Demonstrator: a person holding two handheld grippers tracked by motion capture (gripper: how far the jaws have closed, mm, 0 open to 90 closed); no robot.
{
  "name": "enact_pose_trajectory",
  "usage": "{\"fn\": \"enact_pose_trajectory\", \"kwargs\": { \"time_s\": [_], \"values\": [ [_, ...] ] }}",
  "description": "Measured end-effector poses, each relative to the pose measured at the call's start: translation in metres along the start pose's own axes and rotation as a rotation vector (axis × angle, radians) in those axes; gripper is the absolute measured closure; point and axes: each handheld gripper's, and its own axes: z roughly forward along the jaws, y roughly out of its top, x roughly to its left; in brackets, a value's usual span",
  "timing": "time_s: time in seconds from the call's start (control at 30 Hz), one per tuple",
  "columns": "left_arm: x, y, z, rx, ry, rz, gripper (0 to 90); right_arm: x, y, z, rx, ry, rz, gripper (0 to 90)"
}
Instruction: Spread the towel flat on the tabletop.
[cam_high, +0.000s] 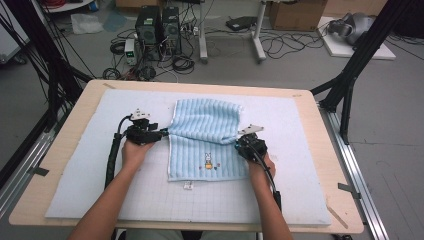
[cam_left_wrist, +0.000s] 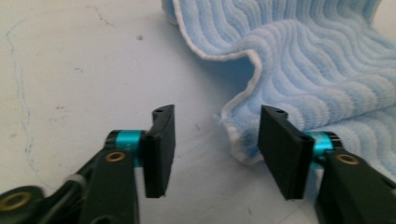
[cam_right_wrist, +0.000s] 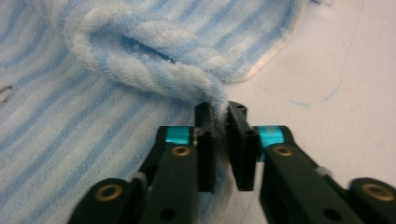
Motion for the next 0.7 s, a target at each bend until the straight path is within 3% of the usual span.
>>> {"fn": "enact_pose_trajectory", "kwargs": {
  "time_s": [0.13,0.27,0.47,0.7],
  "values": [
    [-0.002,0.002,-0.008,-0.016,-0.026,0.009,40.8,-0.004,-0.007,-0.009,-0.059,0.057,0.033,66.6],
    [-0.007,-0.001,-0.015,-0.039,-0.054,0.014,39.5,-0.007,-0.012,-0.019,-0.079,0.079,0.040,60.9],
    [-0.017,-0.008,-0.023,-0.018,-0.091,0.029,35.0,-0.007,-0.020,-0.032,-0.103,0.062,0.059,50.9],
    [-0.032,-0.027,-0.043,-0.043,-0.117,0.033,36.4,-0.001,-0.041,-0.048,-0.109,0.060,0.086,52.3]
  ]
}}
